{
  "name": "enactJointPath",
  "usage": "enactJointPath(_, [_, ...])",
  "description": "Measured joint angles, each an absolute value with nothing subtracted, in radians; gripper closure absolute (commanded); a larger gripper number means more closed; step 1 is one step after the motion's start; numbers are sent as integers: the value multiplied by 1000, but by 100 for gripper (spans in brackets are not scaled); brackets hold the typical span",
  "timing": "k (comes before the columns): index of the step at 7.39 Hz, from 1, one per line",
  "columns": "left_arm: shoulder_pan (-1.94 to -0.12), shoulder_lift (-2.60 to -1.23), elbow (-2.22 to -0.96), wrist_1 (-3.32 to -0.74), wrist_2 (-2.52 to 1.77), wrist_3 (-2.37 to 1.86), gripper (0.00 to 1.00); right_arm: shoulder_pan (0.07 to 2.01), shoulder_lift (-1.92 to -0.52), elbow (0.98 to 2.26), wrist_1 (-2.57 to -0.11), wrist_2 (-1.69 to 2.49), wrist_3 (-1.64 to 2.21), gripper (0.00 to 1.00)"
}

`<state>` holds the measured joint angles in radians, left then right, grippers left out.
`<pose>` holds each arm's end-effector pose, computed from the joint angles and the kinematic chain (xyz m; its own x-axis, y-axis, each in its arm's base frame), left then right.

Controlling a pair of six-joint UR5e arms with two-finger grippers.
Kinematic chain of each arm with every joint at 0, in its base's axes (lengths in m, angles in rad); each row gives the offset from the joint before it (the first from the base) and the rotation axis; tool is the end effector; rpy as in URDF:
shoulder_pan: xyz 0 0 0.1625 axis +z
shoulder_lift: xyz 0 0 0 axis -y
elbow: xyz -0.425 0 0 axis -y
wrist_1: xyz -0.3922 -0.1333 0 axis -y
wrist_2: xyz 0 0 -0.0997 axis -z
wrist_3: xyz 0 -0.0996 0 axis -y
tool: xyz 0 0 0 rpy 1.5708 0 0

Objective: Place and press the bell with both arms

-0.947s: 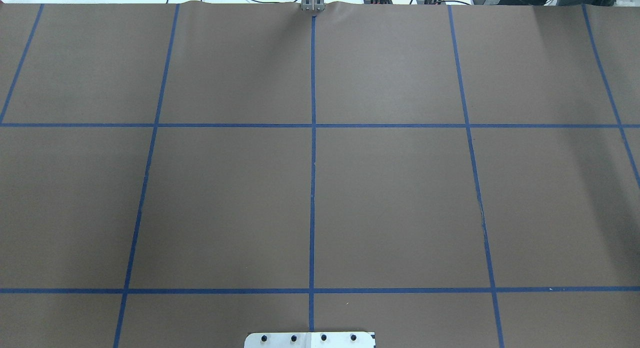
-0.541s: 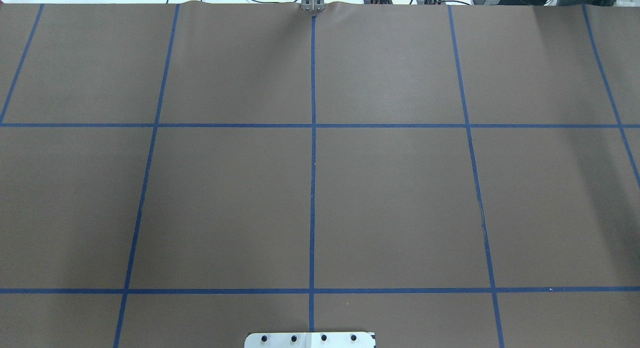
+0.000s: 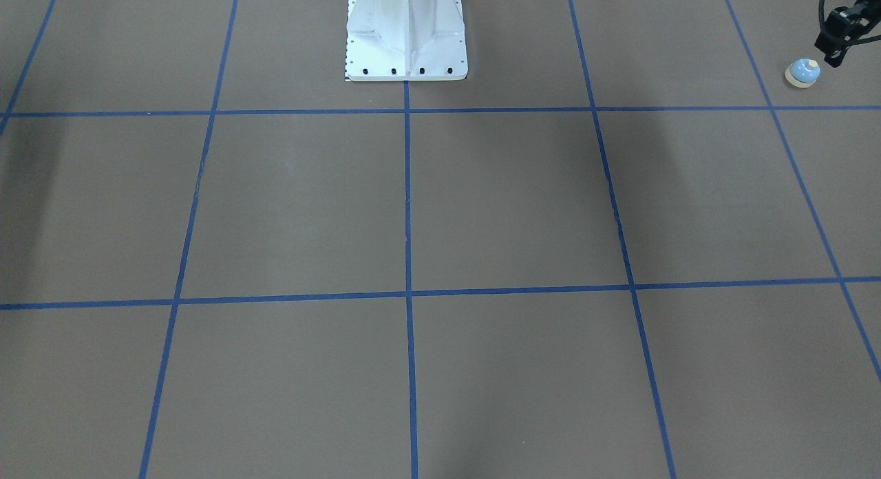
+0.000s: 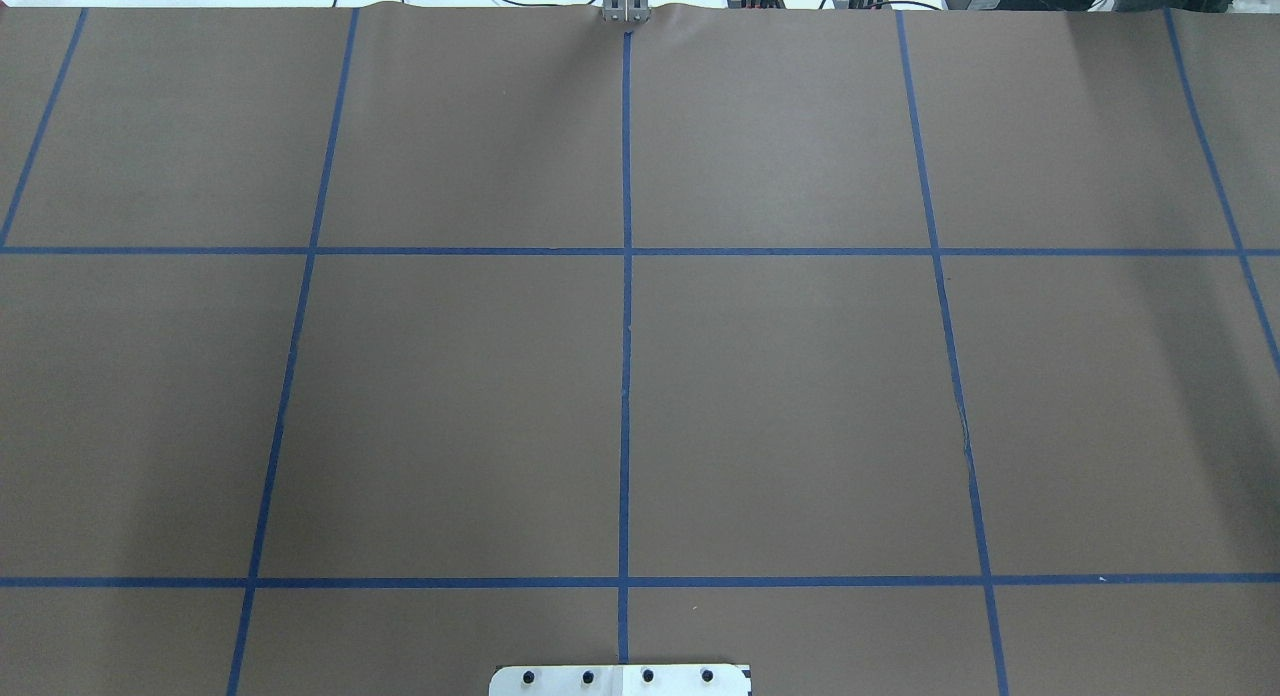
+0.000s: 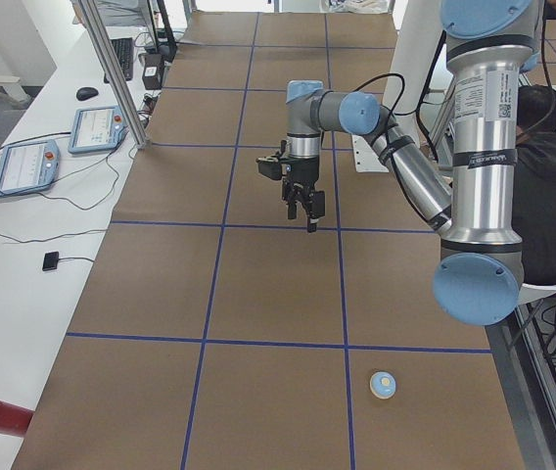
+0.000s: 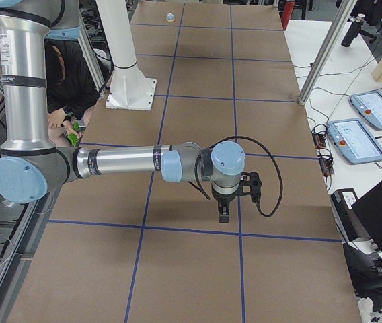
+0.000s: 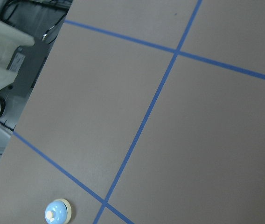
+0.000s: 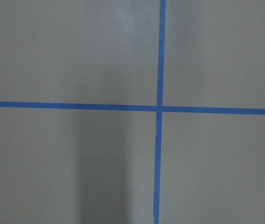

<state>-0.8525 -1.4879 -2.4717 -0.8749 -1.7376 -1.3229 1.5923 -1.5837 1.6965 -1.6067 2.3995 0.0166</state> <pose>0.1384 -0.3358 0.3852 0.8121 -0.5615 -0.1585 0.5466 0.8273 -0.1299 0.0704 -0.4874 0.6028 0.6764 -0.0255 0.7361 -0.0327 0.9974 0.0646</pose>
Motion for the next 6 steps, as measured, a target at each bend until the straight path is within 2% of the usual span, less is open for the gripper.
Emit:
enactJointPath(4, [-441,-1211,-2438,-943,-1549,-2005,0,1592,-1584,1700,-1606,2398,15,1])
enactJointPath(6, [-298,-1115,-2300,-1107,-1528,-2300,0,1592,-1585,1707,-1606,2399,15,1])
